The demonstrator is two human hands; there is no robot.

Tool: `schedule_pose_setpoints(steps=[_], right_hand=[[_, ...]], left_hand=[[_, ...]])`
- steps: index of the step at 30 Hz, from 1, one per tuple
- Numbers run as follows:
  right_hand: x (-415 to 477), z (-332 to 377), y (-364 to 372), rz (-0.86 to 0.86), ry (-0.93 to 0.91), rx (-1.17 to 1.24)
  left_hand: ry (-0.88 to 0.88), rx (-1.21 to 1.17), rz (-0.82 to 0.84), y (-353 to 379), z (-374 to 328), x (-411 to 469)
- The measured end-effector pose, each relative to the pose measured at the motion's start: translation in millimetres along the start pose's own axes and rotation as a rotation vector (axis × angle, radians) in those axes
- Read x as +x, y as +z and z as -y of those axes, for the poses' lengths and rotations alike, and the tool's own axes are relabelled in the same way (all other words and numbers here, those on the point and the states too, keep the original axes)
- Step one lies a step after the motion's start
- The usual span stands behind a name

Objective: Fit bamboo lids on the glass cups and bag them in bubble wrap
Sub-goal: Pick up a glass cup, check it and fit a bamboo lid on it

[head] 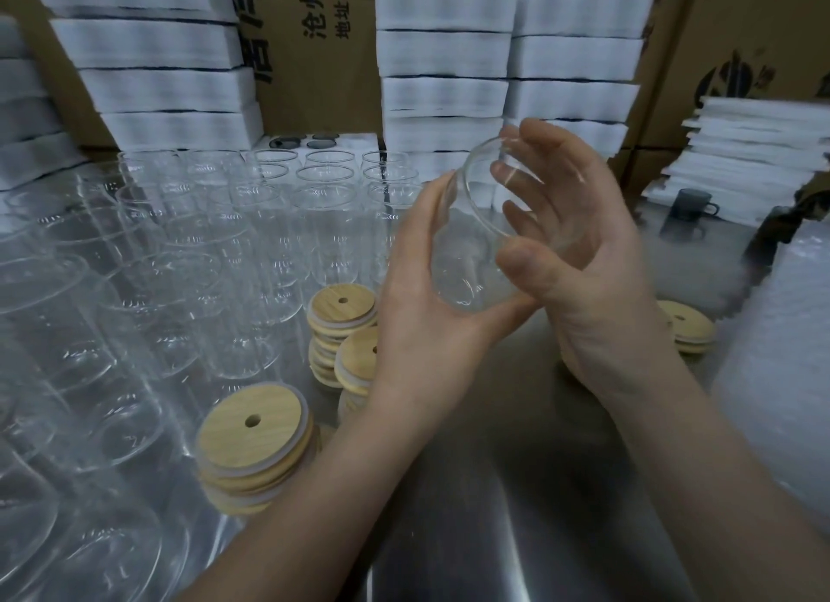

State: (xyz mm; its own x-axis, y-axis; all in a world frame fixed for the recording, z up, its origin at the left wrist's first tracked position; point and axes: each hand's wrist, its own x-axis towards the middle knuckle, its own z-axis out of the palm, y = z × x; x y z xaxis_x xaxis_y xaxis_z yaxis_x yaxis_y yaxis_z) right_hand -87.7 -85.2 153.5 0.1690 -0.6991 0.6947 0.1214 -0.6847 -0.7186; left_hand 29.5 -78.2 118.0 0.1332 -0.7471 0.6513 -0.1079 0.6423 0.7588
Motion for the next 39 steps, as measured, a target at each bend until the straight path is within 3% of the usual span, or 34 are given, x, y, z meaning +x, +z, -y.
schedule_pose_setpoints(steps=[4,7,11,14,19,25,28,39], right_hand=[[-1.0,-6.5,1.9,-0.077,0.062,0.096],[-2.9,-16.5,-0.4,-0.101,0.129,0.027],[-4.2,-20.0,-2.3,0.077,0.220,0.020],[-5.2,-17.0,-4.4,0.157,0.169,0.011],[-6.1,-15.0,-6.0,0.216,0.073,-0.117],[-11.1,-16.9,4.2,-0.003,-0.023,-0.075],[-10.5,-20.2,4.0,-0.071,0.036,-0.012],[-1.3,-23.6,-17.8,0.276,0.274,0.211]], left_hand=[[-0.111,-0.209,-0.067,-0.4,-5.1,3.5],[-0.242,-0.424,-0.168,-5.3,-10.4,10.0],[-0.350,-0.680,-0.192,-12.1,-16.0,14.7],[-0.416,-0.779,-0.189,-11.6,-17.6,11.8],[-0.534,-0.865,-0.153,-13.0,-14.9,14.3],[-0.660,-0.886,-0.117,-6.9,-11.5,11.2],[-0.694,-0.881,-0.137,-7.1,-10.2,11.8],[-0.798,-0.978,-0.169,-17.1,-9.6,17.6]])
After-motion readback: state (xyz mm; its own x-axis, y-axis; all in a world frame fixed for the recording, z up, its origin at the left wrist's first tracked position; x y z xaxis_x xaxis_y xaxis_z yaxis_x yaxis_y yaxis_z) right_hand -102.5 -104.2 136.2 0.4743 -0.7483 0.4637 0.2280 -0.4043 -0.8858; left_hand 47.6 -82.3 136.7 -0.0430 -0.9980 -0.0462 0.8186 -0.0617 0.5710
